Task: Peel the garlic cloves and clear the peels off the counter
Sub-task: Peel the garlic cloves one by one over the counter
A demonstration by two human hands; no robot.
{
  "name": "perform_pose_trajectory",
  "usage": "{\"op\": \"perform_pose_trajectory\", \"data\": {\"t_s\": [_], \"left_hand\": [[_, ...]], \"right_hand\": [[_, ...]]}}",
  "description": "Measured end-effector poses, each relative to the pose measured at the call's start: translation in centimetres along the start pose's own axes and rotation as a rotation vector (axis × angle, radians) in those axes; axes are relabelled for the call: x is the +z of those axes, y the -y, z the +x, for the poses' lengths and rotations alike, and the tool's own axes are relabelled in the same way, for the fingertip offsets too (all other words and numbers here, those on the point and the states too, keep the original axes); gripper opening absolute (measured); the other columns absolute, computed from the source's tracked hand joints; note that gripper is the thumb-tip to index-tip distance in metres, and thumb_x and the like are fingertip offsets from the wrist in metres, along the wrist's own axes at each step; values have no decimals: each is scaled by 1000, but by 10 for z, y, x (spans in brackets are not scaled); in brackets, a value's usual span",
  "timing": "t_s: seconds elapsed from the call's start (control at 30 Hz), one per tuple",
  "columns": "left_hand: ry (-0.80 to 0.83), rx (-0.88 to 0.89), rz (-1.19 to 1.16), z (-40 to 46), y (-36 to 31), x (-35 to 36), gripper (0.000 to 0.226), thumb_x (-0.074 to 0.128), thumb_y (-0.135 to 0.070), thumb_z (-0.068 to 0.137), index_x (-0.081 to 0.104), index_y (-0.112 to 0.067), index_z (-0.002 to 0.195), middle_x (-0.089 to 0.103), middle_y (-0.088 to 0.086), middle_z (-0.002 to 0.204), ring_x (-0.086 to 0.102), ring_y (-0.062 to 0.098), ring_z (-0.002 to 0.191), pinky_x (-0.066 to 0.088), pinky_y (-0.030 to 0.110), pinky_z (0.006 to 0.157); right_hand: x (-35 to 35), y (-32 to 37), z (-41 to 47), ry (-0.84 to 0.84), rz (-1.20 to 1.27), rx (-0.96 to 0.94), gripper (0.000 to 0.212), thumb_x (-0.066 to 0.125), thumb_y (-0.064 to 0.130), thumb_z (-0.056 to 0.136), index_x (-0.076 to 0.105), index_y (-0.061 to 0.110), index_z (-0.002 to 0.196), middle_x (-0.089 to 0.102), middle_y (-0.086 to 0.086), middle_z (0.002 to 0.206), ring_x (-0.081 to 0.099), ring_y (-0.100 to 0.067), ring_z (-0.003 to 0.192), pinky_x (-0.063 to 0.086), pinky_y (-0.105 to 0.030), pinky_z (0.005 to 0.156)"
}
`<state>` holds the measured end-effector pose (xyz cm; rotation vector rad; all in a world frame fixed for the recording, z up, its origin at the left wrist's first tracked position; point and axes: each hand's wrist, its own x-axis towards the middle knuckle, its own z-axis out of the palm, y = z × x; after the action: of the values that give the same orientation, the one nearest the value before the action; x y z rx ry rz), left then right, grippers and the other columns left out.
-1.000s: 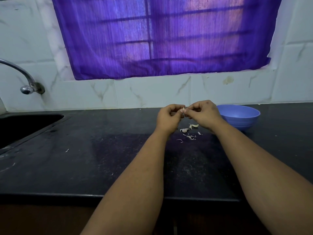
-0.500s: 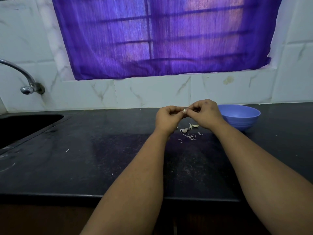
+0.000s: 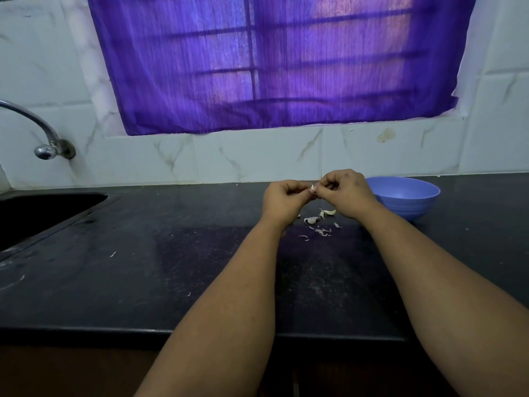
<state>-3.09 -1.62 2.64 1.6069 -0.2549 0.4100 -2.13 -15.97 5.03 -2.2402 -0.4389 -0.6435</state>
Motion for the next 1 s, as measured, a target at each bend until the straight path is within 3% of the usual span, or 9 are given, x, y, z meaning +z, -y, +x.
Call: {"op": "perform_pose_trajectory", "data": {"t_s": [0.13, 0.3, 0.4, 0.5, 0.63, 0.77, 0.83, 1.0], "left_hand": [[6, -3, 13, 1, 0, 1, 10, 70, -6, 84, 73, -15, 81, 74, 4, 79, 72, 18, 86, 55, 47, 86], [29, -17, -60, 3, 0, 2, 11, 60, 5, 88, 69, -1, 89, 72, 3, 76, 71, 10, 77, 57, 29, 84], [39, -23, -30, 4, 2, 2, 8, 64, 0, 87, 70, -5, 90, 74, 4, 80, 71, 17, 86, 54, 42, 87], [10, -20, -16, 5, 4, 2, 14, 69, -2, 84, 69, -2, 98, 73, 13, 91, 70, 26, 93, 53, 46, 88], [11, 5, 22, 7, 5, 2, 15, 63, 0, 89, 69, -1, 103, 69, 5, 79, 66, 8, 74, 54, 37, 83], [32, 11, 31, 9, 7, 2, 18, 60, 1, 91, 68, 1, 107, 69, 3, 81, 65, 2, 67, 55, 25, 78], [41, 7, 7, 9, 7, 2, 20, 59, 2, 91, 66, 5, 109, 68, 3, 83, 63, -1, 64, 55, 16, 75], [83, -17, -35, 8, 6, 2, 21, 56, 0, 94, 65, 5, 112, 68, 8, 94, 65, 2, 69, 54, 15, 75]], "right_hand": [[0, 0, 1, 5, -11, 9, 15, 64, 21, 87, 72, 8, 83, 66, -2, 76, 54, -13, 72, 40, -24, 60], [1, -1, 3, 17, 23, 43, 16, 61, 22, 89, 72, 11, 84, 60, 6, 67, 49, -3, 61, 36, -17, 55], [1, -1, 3, 30, 33, 63, 17, 60, 22, 90, 72, 12, 86, 66, 2, 75, 54, -8, 68, 42, -21, 61], [1, -2, 5, 51, 156, 103, 19, 57, 21, 91, 72, 13, 85, 72, -1, 82, 64, -14, 79, 50, -29, 74], [2, -1, 2, 30, 145, 69, 22, 63, 32, 91, 72, 14, 84, 71, 1, 81, 62, -12, 77, 48, -26, 73], [1, -2, 1, 17, 105, 41, 14, 69, 25, 88, 71, 12, 89, 66, 1, 79, 54, -7, 69, 42, -21, 66], [0, -2, 1, 26, 99, 36, 11, 66, 23, 90, 71, 13, 89, 63, 4, 76, 51, -2, 66, 40, -19, 63], [1, -3, 2, 17, 64, 53, 11, 62, 22, 90, 68, 17, 82, 59, 7, 71, 50, -4, 64, 38, -18, 58]]}}
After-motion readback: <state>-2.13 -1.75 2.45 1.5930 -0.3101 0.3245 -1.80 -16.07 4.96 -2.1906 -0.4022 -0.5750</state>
